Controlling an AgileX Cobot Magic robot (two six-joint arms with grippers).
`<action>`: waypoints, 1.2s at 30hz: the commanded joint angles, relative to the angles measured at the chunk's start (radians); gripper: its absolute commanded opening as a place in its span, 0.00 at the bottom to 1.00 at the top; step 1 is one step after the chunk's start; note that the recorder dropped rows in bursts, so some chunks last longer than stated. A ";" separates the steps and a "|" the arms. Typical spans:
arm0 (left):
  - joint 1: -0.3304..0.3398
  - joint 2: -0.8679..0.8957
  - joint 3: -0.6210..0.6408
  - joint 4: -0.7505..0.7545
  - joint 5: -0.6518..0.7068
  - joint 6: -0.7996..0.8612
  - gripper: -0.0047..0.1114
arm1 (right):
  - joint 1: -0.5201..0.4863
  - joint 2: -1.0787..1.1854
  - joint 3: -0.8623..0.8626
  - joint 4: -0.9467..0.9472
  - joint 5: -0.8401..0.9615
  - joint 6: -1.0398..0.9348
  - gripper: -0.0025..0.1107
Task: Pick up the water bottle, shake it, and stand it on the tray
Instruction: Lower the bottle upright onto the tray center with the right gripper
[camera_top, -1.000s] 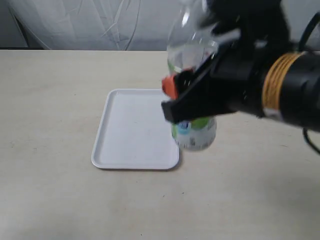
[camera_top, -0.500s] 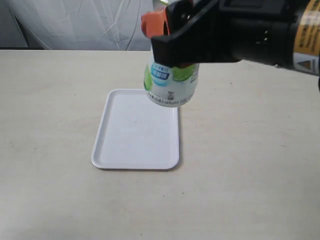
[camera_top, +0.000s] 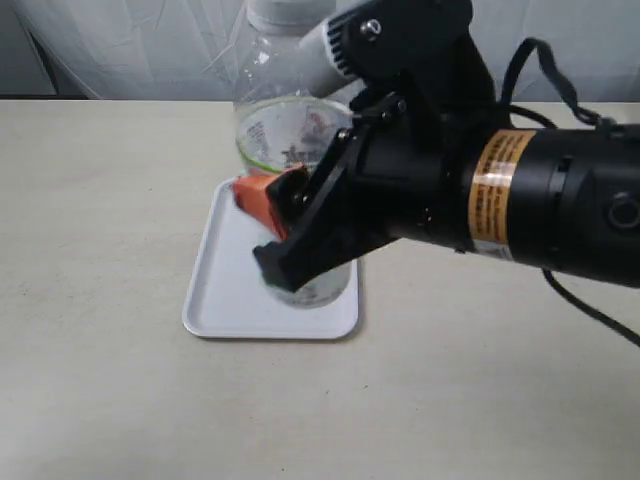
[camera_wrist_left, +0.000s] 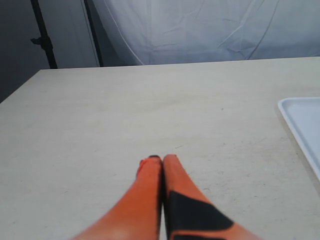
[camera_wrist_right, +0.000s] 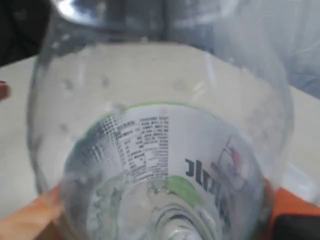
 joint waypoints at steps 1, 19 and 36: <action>0.001 -0.004 0.002 -0.010 -0.014 -0.007 0.04 | -0.030 0.028 -0.051 -0.089 0.462 0.194 0.02; 0.001 -0.004 0.002 -0.010 -0.014 -0.007 0.04 | -0.438 0.471 -0.095 0.065 -0.804 -0.146 0.02; 0.001 -0.004 0.002 -0.009 -0.014 -0.007 0.04 | -0.410 0.828 -0.130 0.417 -1.013 -0.743 0.02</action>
